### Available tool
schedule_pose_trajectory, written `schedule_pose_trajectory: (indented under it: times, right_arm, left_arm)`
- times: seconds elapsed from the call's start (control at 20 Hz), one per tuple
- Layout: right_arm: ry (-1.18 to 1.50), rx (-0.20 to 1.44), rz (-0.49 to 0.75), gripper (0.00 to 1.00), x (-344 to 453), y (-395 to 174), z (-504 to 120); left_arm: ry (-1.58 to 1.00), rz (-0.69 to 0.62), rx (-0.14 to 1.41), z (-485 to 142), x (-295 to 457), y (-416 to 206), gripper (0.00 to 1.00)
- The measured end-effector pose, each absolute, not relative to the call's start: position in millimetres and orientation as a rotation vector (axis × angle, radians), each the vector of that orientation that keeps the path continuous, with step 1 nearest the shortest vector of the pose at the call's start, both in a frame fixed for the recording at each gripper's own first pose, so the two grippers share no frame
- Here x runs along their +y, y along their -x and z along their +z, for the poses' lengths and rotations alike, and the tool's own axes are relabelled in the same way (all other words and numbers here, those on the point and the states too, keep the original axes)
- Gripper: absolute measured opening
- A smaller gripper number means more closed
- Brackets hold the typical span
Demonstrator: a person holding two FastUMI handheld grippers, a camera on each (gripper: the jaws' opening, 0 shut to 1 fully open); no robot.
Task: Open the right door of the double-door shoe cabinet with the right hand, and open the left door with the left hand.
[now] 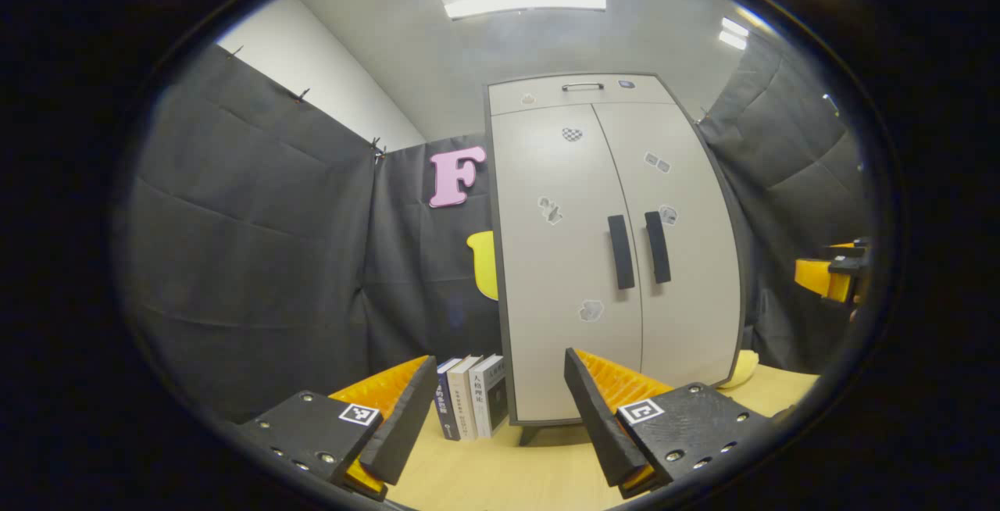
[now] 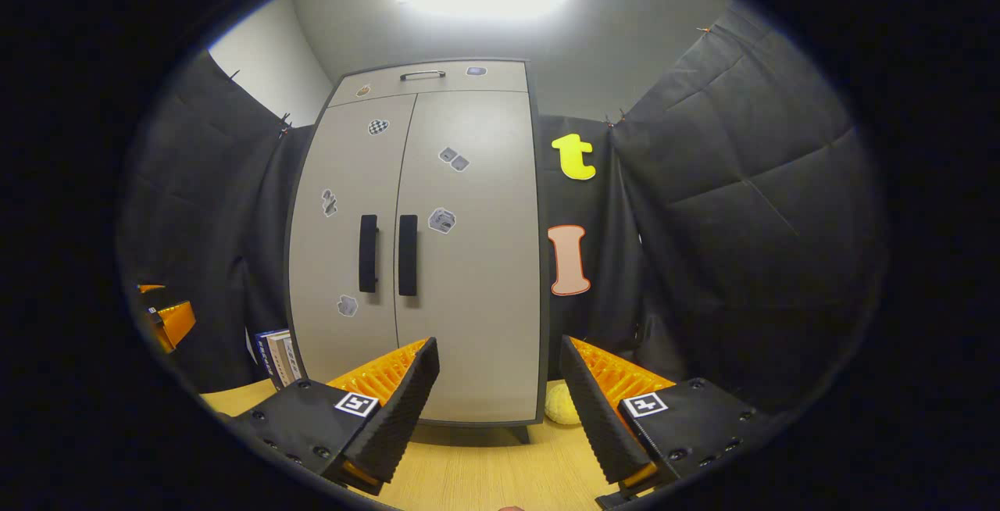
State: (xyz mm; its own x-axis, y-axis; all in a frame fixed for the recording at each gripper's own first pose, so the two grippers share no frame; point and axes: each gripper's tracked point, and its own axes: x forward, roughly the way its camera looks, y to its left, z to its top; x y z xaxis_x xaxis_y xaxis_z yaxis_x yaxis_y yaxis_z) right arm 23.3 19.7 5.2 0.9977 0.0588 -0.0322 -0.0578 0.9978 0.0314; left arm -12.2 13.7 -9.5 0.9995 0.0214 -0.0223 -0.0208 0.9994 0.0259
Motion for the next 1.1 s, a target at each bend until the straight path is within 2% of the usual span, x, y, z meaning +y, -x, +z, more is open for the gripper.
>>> schedule_pose_trajectory:
  times: [0.65,1.1]
  right_arm:
    - [-0.047,-0.019,0.125,0.98,63,-95,45]
    - [-0.084,0.019,0.179,0.97,102,-153,49]
  left_arm:
    - [-0.04,0.101,0.065,-23,54,28,0.94]
    - [-0.058,0.178,0.09,-30,87,43,0.94]
